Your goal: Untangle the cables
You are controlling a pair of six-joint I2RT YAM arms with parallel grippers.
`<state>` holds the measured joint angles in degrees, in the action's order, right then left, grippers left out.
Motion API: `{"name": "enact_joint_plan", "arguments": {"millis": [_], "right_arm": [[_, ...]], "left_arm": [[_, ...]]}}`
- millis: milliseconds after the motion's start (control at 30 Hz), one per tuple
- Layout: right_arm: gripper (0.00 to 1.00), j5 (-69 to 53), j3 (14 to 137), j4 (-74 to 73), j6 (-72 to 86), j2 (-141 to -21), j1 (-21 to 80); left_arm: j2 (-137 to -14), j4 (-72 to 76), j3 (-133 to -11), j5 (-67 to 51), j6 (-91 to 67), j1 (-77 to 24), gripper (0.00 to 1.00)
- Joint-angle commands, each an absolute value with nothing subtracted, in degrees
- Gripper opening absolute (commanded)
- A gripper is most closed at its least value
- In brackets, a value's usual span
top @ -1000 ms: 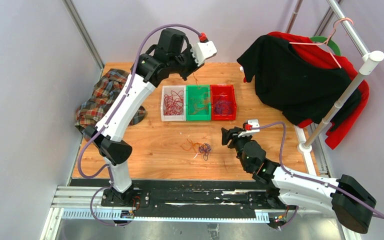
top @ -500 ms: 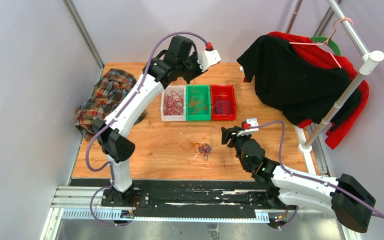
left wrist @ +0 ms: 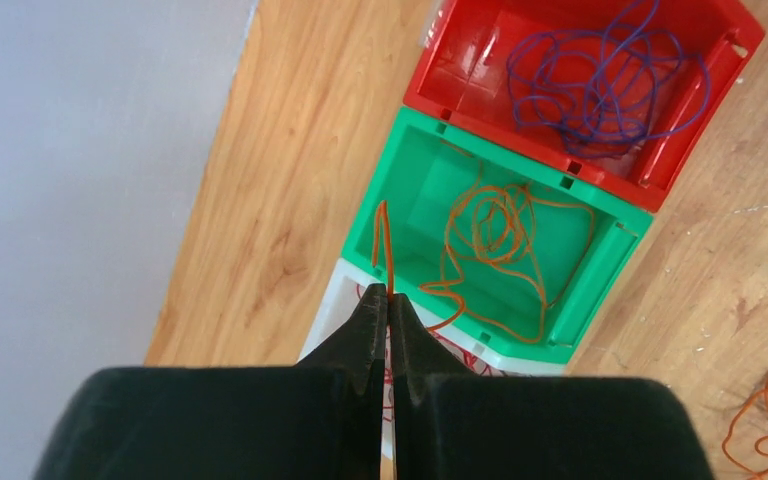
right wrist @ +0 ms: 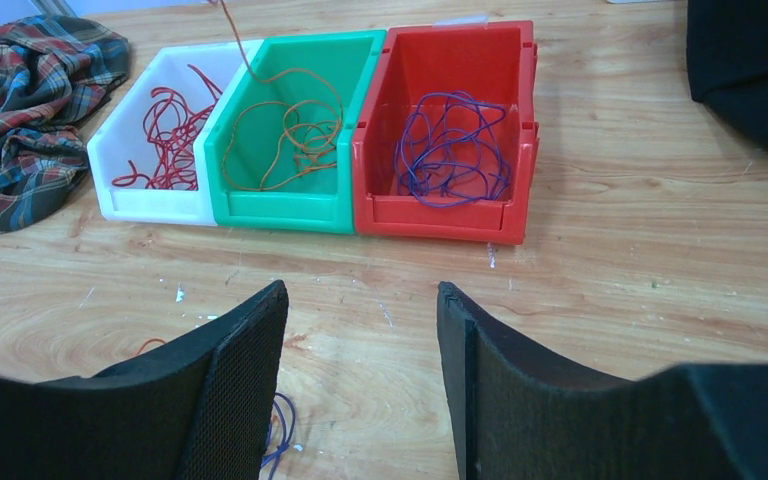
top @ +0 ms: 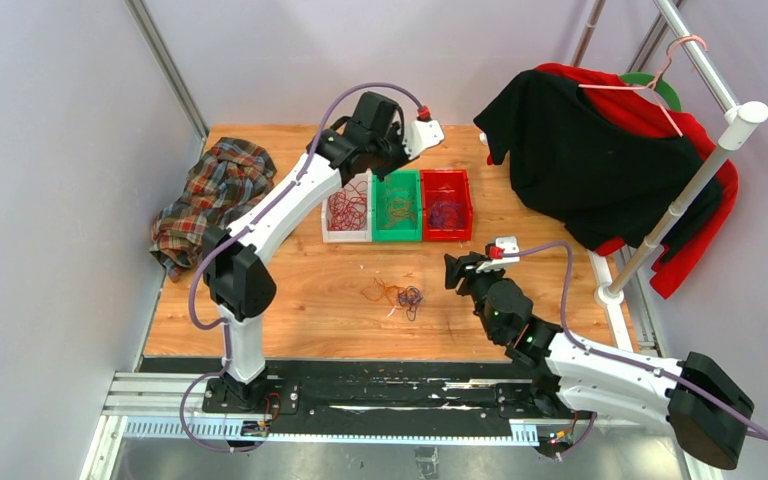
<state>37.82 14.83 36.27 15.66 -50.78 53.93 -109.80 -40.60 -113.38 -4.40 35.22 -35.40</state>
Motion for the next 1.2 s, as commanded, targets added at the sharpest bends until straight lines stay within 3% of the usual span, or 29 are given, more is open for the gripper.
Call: {"name": "enact_joint_plan", "arguments": {"millis": [0, 767, 833, 967, 1167], "right_arm": [[0.57, 39.77, 14.7, 35.51, 15.87, -49.66, 52.88], [0.56, 38.91, 14.77, 34.36, 15.74, -51.19, 51.03], [0.56, 38.64, 14.93, 34.24, 15.57, -51.26, 51.04], [0.56, 38.46, 15.01, 33.64, 15.23, -50.32, 50.92], [0.56, 38.29, 15.11, 32.76, 14.67, -48.4, 50.85]], "left_arm": [[-111.7, -36.29, -111.75, -2.2, 35.39, -35.42, 0.0], [-122.86, -20.76, -98.36, 2.57, 30.94, -35.42, 0.01], [-123.15, -21.41, -99.22, 3.27, 30.8, -35.42, 0.1], [-119.27, -24.03, -100.29, 0.18, 31.04, -34.71, 0.55], [-114.1, -35.88, -106.03, -4.75, 31.89, -34.03, 0.84]]}}
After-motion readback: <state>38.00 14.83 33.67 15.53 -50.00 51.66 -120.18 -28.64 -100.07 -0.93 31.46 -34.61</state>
